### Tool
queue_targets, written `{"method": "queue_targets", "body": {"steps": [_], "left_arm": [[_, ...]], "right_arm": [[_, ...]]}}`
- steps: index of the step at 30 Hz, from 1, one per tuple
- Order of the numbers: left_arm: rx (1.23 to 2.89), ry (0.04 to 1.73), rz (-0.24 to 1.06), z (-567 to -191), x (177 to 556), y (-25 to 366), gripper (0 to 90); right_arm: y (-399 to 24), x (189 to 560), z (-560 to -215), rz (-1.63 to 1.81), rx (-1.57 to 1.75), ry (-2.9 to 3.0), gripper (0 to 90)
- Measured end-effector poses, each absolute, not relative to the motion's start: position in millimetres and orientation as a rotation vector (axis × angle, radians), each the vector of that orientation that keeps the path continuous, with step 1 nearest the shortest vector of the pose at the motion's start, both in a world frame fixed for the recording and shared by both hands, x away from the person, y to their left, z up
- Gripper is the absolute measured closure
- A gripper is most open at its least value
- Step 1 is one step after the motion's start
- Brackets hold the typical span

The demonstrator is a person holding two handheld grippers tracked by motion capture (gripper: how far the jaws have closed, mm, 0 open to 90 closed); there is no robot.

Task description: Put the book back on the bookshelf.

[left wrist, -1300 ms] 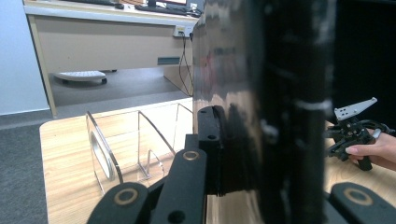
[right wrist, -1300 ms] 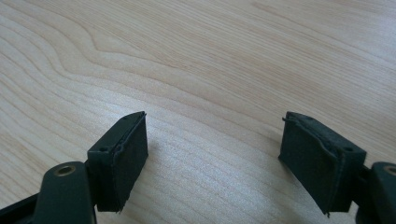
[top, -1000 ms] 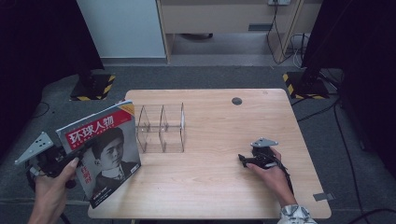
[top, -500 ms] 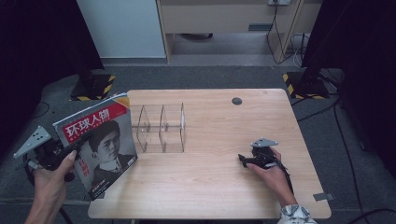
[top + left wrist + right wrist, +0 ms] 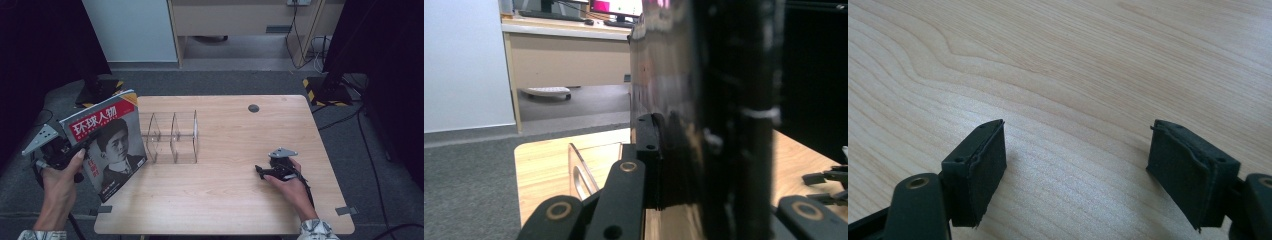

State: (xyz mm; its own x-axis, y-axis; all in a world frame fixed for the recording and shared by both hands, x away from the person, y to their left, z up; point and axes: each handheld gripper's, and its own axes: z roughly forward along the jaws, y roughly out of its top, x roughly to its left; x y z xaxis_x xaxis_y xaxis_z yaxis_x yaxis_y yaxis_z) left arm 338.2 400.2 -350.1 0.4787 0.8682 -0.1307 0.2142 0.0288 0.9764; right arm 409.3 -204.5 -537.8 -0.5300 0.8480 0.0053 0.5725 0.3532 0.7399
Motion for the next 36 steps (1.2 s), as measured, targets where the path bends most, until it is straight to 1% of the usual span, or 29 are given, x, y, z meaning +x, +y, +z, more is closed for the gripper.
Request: {"method": "queue_targets", "body": {"steps": [10,18,31,36], "left_arm": [[1.489,0.997,0.695,-349,359,397,86.4],[1.456,1.001,0.702,-355,375,394,86.4],[1.446,0.992,0.743,-359,393,386,86.3],[1.428,0.989,0.733,-364,398,384,86.3]], "right_arm": [[-204,409,-538,0.995,1.248,2.241,23.2],[-204,409,-538,0.995,1.251,2.240,23.2],[-204,409,-538,0.995,1.254,2.238,23.2],[-204,408,-538,0.993,1.257,2.236,23.1]]}}
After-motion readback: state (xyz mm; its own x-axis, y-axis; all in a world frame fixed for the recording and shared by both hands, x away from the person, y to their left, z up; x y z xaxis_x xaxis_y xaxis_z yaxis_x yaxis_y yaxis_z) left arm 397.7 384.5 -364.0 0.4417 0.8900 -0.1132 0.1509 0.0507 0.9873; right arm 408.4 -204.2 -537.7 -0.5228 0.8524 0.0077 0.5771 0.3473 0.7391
